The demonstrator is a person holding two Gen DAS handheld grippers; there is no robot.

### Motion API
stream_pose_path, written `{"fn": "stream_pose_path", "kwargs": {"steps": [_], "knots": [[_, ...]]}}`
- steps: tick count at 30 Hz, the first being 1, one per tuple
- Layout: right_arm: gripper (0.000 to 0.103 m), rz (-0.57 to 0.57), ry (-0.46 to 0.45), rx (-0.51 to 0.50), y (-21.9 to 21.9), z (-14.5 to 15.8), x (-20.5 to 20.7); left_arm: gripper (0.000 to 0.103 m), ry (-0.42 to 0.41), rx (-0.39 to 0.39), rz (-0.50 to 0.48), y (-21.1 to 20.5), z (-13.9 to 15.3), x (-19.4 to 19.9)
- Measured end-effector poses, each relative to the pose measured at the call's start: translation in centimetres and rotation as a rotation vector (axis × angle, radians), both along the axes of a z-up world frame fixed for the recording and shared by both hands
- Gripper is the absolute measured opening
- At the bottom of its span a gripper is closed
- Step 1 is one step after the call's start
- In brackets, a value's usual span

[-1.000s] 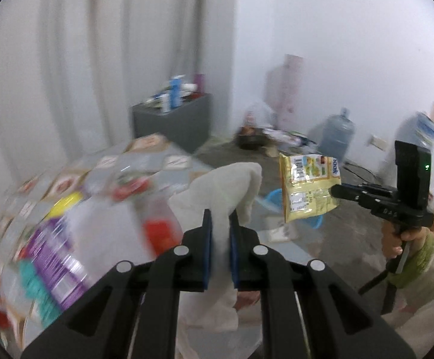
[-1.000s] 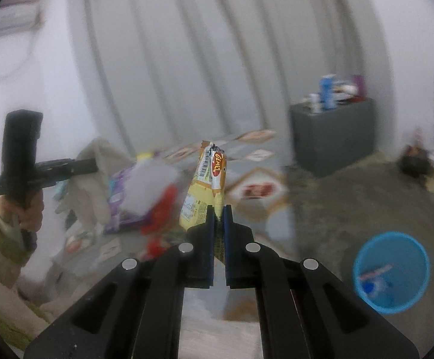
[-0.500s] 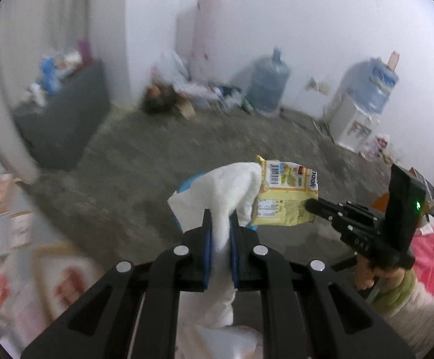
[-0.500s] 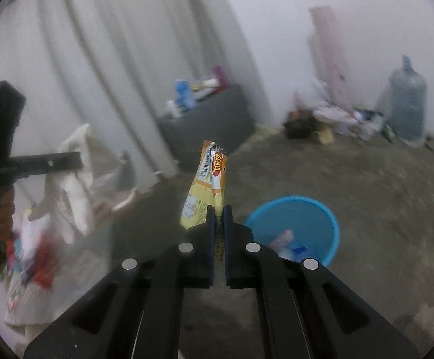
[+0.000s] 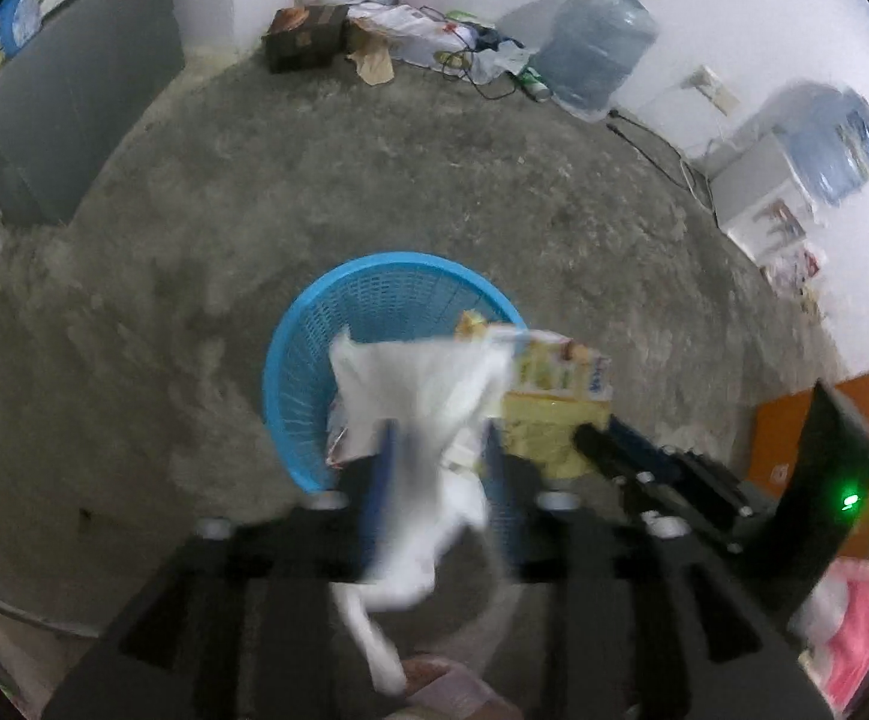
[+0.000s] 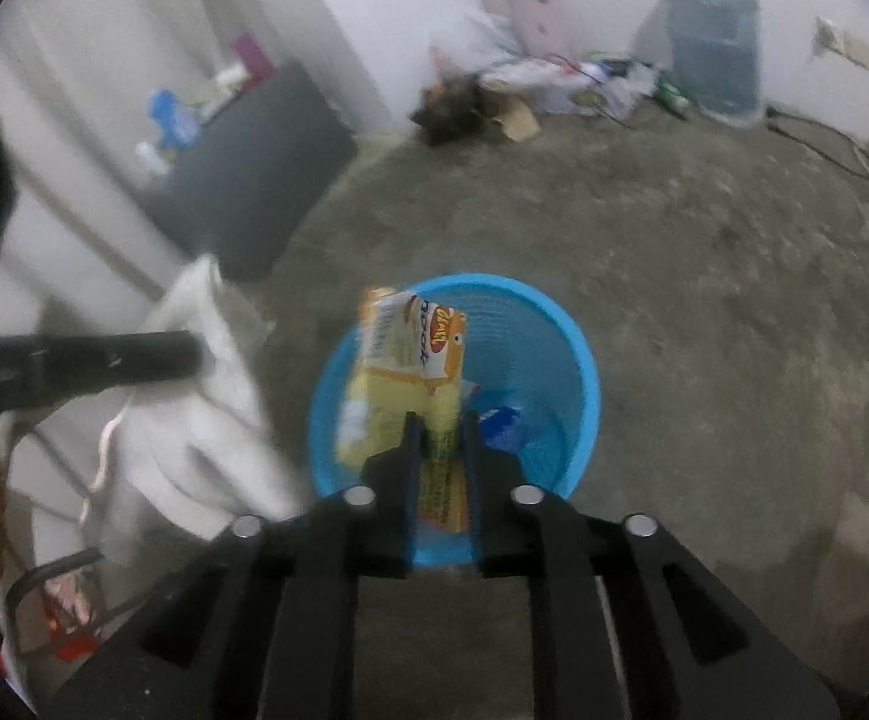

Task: Collect trash
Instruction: 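Open both grippers to drop the packet and tissue into the wastebasket, then move both tools back to the table toward the white tissue and red packet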

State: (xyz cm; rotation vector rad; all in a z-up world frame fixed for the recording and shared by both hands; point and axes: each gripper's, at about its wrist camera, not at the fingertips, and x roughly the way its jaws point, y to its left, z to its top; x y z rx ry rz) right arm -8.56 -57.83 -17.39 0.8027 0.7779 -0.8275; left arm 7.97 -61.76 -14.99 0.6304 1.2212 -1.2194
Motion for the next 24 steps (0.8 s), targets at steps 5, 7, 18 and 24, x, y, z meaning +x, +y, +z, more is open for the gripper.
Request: {"fn": "stream_pose_path", "kwargs": {"steps": [5, 7, 18, 24], "knots": [[0.029, -0.045, 0.014, 0.011, -0.1, -0.4, -0.8, 0.061, 0.005, -0.057, 0.031, 0.0, 1.1, -0.4], [0.038, -0.048, 0.003, -0.007, 0.2, 0.1, -1.2, 0.064, 0.006, -0.076, 0.026, 0.2, 1.7, -0.4], [0.058, -0.033, -0.010, -0.110, 2.6, 4.9, -2.7, 0.071, 0.033, -0.236, 0.008, 5.5, 8.0, -1.0], [0.082, -0.003, 0.049, -0.232, 5.4, 8.8, -2.3, 0.076, -0.078, -0.315, -0.039, 11.7, 13.3, -1.6]]}}
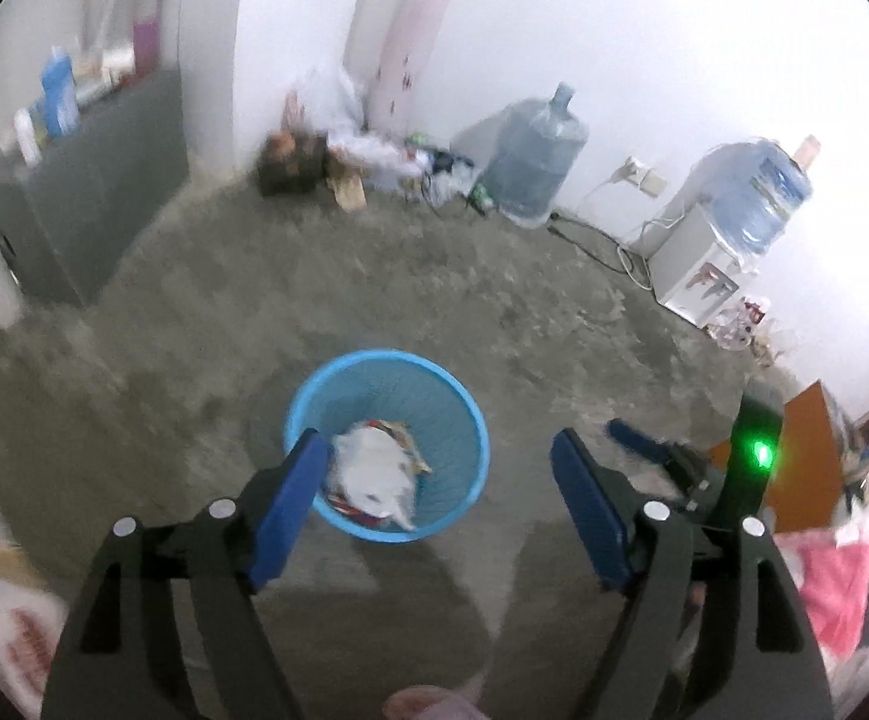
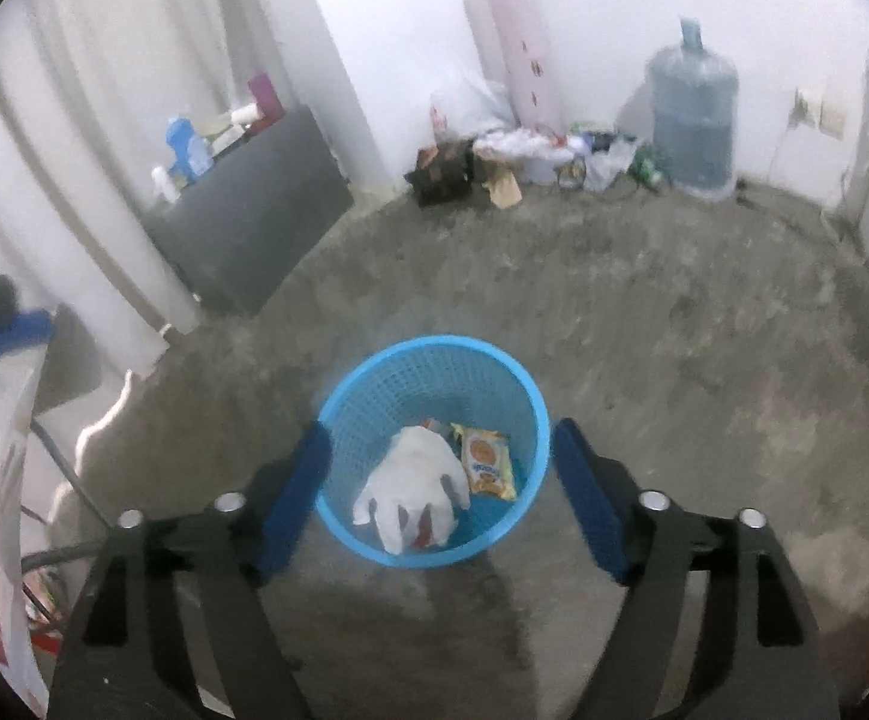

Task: Collect trash
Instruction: 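Move both tools back to the table toward the white tissue and red packet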

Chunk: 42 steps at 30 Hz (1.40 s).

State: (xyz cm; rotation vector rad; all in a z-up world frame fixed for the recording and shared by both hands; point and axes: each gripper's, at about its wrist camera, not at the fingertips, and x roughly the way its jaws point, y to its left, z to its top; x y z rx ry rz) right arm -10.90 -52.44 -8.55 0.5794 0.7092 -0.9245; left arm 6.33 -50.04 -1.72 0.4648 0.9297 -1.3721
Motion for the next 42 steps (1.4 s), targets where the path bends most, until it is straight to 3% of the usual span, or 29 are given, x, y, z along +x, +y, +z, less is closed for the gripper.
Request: {"fn": "stream_pose_path", "kwargs": {"steps": [3, 4, 6, 9, 14, 18, 23, 28, 32, 34, 42], "knots": [[0.096, 0.004, 0.027, -0.092, 2.1, 2.4, 0.1, 0.094, -0.056, -0.065, 0.011, 5.3, 3.1, 0.0], [0.095, 0.006, 0.034, -0.119, 2.5, 2.9, 0.1, 0.098, -0.071, -0.081, 0.031, 6.9, 3.8, 0.2], [0.095, 0.006, 0.078, -0.197, 4.3, 4.3, 0.4, 0.098, -0.073, -0.121, 0.092, 11.1, 5.2, 0.6], [0.095, 0.027, 0.128, -0.286, 6.6, 5.4, 1.1, 0.098, -0.011, -0.159, 0.189, 17.0, 6.1, 2.1], [0.095, 0.171, 0.156, -0.361, 9.5, 6.4, 3.2, 0.098, 0.016, -0.182, 0.342, 26.3, 5.9, 4.4], [0.095, 0.361, 0.024, -0.365, 13.0, 8.5, 5.0, 0.098, -0.026, -0.233, 0.500, 35.0, 5.0, 5.5], [0.095, 0.573, -0.110, -0.321, 17.1, 10.5, 8.3, 0.098, -0.109, -0.318, 0.609, 43.9, 4.7, 5.4], [0.095, 0.779, -0.153, -0.246, 21.0, 10.4, 12.7, 0.098, -0.242, -0.321, 0.657, 48.7, 3.9, 5.0], [0.092, 0.904, -0.155, -0.181, 23.2, 9.6, 16.3, 0.098, -0.311, -0.313, 0.649, 49.8, 3.3, 5.5], [0.084, 0.932, -0.140, -0.136, 23.8, 9.2, 18.0, 0.098, -0.317, -0.311, 0.649, 50.1, 3.0, 6.5], [0.071, 0.951, -0.089, 0.051, 24.4, 6.8, 24.2, 0.095, -0.367, -0.283, 0.640, 48.1, 1.9, 10.0]]}}
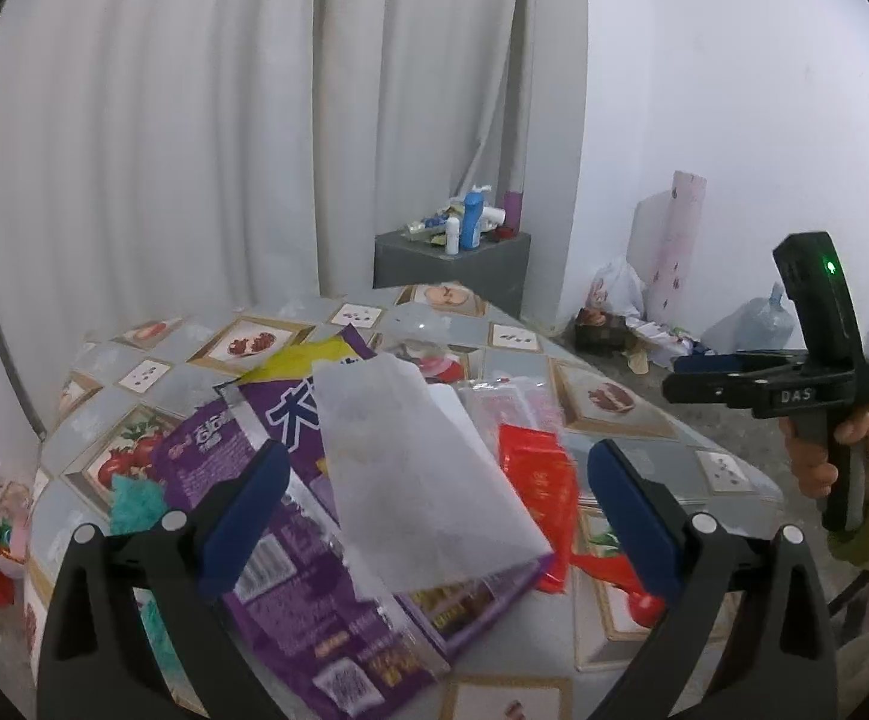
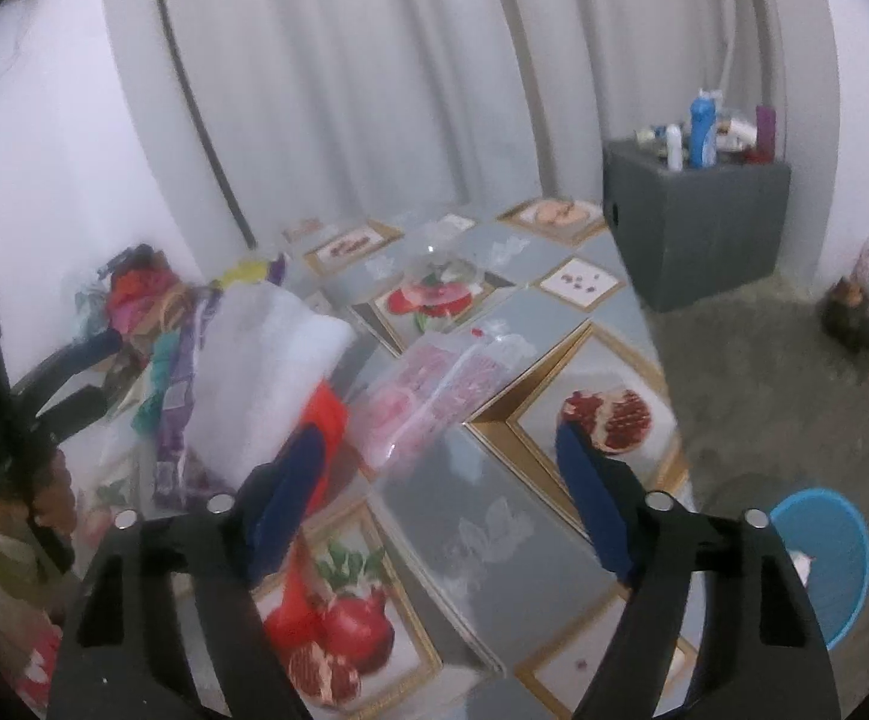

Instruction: Collect trash

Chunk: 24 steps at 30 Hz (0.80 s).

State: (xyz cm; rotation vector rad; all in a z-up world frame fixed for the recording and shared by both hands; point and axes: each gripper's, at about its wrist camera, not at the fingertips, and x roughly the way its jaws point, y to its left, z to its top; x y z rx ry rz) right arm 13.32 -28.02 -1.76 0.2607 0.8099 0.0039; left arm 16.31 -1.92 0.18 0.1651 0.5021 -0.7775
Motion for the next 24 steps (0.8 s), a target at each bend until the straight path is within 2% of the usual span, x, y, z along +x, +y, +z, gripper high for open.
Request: {"fn": "stream_pose_path", "kwargs": {"steps": [4, 7, 13, 18, 21, 24], "knots": [[0.060, -0.010, 0.072, 0.018, 0.5, -2.0, 2.7, 0.083, -0.006, 0.077, 0.005, -1.6, -1.2, 1.6], [0.055, -0.016, 0.116, 0.008, 0.8, -3.1, 4.3, 0.079, -0.028, 0.130, -0.008, -2.7, -1.9, 2.0], [0.049, -0.006, 0.160, -0.007, 1.2, -4.6, 6.2, 0.065, -0.037, 0.226, -0.011, -4.0, -3.6, 2.8], [0.045, 0.007, 0.203, -0.056, 1.9, -6.0, 7.0, 0.055, 0.000, 0.234, 0.001, -3.8, -4.7, 3.2], [0.042, 0.018, 0.200, -0.105, 2.4, -5.9, 6.7, 0.050, 0.019, 0.227, 0.008, -3.6, -5.0, 3.6], [0.033, 0.019, 0.204, -0.165, 2.7, -6.0, 6.7, 0.044, 0.037, 0.230, 0.015, -3.5, -5.4, 3.9]]}}
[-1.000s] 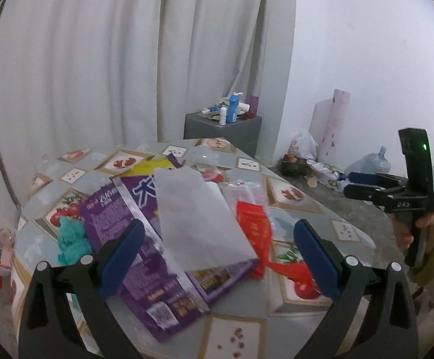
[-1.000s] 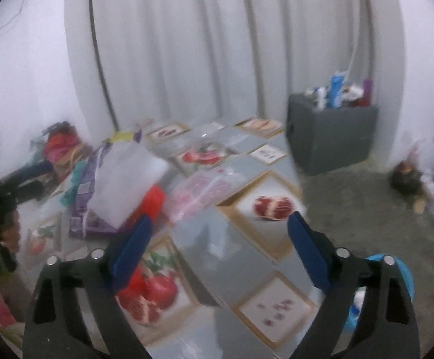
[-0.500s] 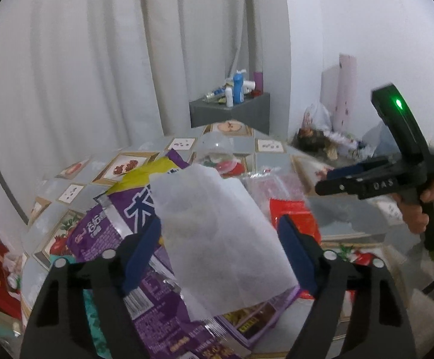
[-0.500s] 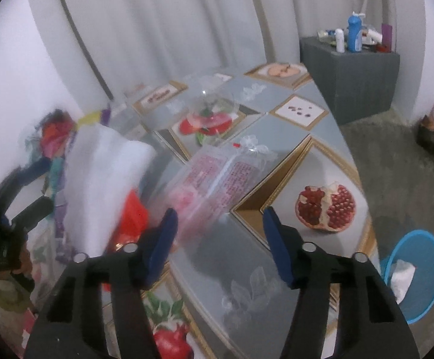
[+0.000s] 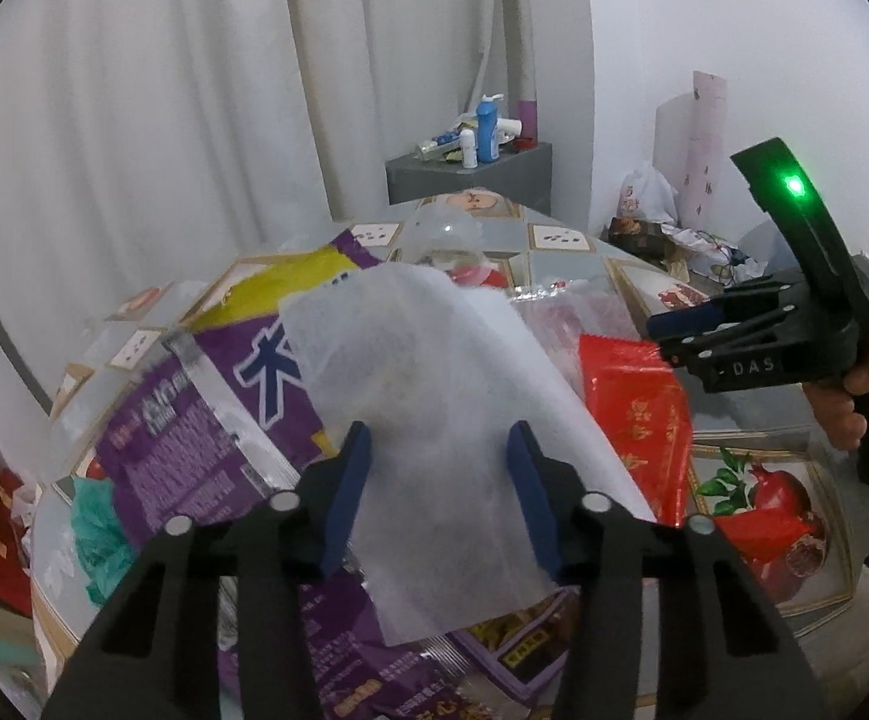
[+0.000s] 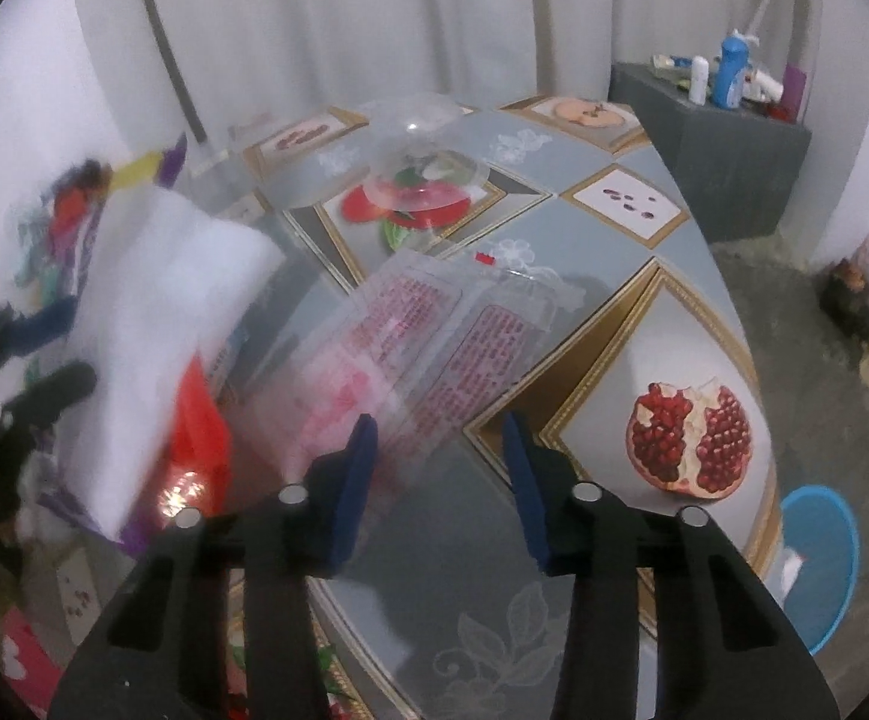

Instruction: Collect trash

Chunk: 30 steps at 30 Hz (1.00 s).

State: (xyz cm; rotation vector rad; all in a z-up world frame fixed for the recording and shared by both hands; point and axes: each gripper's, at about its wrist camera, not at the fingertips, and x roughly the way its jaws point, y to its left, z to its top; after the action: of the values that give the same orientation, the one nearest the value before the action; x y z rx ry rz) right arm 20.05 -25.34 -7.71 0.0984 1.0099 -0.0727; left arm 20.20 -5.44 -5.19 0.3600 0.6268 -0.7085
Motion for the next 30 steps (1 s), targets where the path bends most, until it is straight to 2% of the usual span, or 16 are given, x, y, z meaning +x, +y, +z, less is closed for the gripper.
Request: {"fn": "stream_pose_path", "kwargs": {"steps": [10, 14, 18, 22, 24, 26, 28, 30], "knots": [[0.005, -0.026, -0.012, -0.026, -0.9, -0.1, -0.2, 0.019, 0.032, -0.022, 0.016, 0.3, -0.1, 0.5], [0.001, -0.040, -0.009, 0.006, -1.6, 0.0, -0.2, 0.012, 0.047, -0.040, 0.018, 0.5, 0.0, 0.6], [0.001, -0.075, -0.021, 0.118, -2.8, 0.6, -0.3, 0.010, 0.060, -0.054, 0.018, 0.8, 0.0, 0.6], [0.004, -0.145, -0.022, 0.255, -4.2, 0.9, -0.9, 0.010, 0.064, -0.063, 0.021, 0.9, 0.0, 0.6], [0.007, -0.145, -0.058, 0.316, -4.3, 1.7, -1.8, 0.009, 0.065, -0.069, 0.023, 1.0, 0.1, 0.6], [0.015, -0.106, -0.090, 0.352, -3.6, 2.5, -2.6, 0.009, 0.063, -0.074, 0.024, 1.0, 0.1, 0.5], [0.030, -0.044, -0.118, 0.392, -2.7, 3.2, -3.4, 0.008, 0.060, -0.078, 0.022, 1.1, 0.3, 0.3], [0.035, 0.021, -0.131, 0.422, -1.6, 3.6, -4.0, 0.007, 0.057, -0.084, 0.020, 1.2, 0.5, 0.2]]}}
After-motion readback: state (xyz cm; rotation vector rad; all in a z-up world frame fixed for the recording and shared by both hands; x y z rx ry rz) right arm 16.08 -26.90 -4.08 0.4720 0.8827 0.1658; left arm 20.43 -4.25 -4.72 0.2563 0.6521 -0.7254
